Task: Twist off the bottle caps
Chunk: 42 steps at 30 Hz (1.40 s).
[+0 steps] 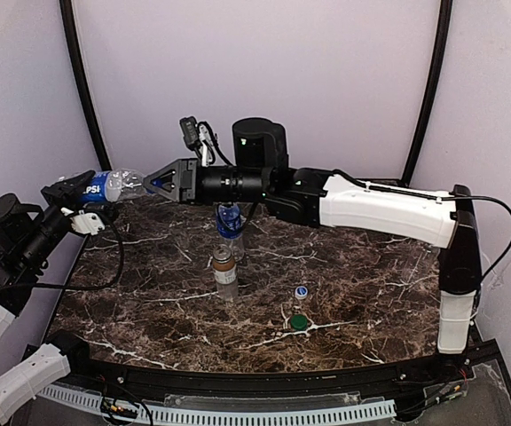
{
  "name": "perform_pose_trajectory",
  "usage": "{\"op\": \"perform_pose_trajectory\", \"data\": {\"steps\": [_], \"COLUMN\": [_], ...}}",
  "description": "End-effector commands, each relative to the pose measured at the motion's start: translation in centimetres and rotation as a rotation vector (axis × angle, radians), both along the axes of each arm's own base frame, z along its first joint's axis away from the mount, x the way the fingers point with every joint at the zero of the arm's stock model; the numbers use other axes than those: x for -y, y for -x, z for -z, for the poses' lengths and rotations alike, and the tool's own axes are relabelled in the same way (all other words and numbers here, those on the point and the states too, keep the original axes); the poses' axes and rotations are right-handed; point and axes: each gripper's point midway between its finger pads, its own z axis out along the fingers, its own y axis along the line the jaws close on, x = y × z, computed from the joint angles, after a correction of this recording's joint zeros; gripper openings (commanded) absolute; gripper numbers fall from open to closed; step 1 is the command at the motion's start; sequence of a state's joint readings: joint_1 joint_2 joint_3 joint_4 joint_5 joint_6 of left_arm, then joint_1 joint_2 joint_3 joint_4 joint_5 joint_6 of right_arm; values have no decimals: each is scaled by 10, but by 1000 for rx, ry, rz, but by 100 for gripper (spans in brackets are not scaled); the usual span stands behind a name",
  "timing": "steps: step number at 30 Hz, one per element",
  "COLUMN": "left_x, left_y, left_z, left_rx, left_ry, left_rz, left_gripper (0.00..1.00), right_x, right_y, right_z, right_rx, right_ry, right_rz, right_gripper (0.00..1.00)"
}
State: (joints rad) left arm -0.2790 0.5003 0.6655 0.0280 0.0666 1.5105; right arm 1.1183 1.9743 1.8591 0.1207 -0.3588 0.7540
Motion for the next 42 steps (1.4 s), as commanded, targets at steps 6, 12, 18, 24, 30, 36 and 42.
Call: {"op": "perform_pose_trajectory", "data": {"steps": [6, 12, 18, 24, 30, 36, 42], "left_x": [-1, -1, 1, 1, 12, 29, 37], "left_y": [0, 1, 3, 4, 13, 35, 48], "left_z": [-3, -2, -4, -2, 14, 42, 48], "left_rx": [9, 6, 8, 1, -77, -281, -383], "left_ry": [25, 23, 29, 26, 15, 20, 56], "left_rz": [-6, -4, 9, 12, 89, 218, 280], "left_gripper": [27, 27, 27, 27, 27, 26, 25], "right_x": [15, 15, 9, 5, -1, -9, -6], "right_y": [5, 6, 4, 5, 22, 72, 100], "right_z": [-24, -25, -22, -20, -21, -17, 5], "right_rx": [27, 31, 18, 27, 138, 688, 1065], "right_ry": [-49, -56, -49, -44, -47, 21, 140], "right_rz": [1, -2, -13, -29, -133, -166, -168], "right_gripper": [48, 45, 33, 10, 0, 0, 0]}}
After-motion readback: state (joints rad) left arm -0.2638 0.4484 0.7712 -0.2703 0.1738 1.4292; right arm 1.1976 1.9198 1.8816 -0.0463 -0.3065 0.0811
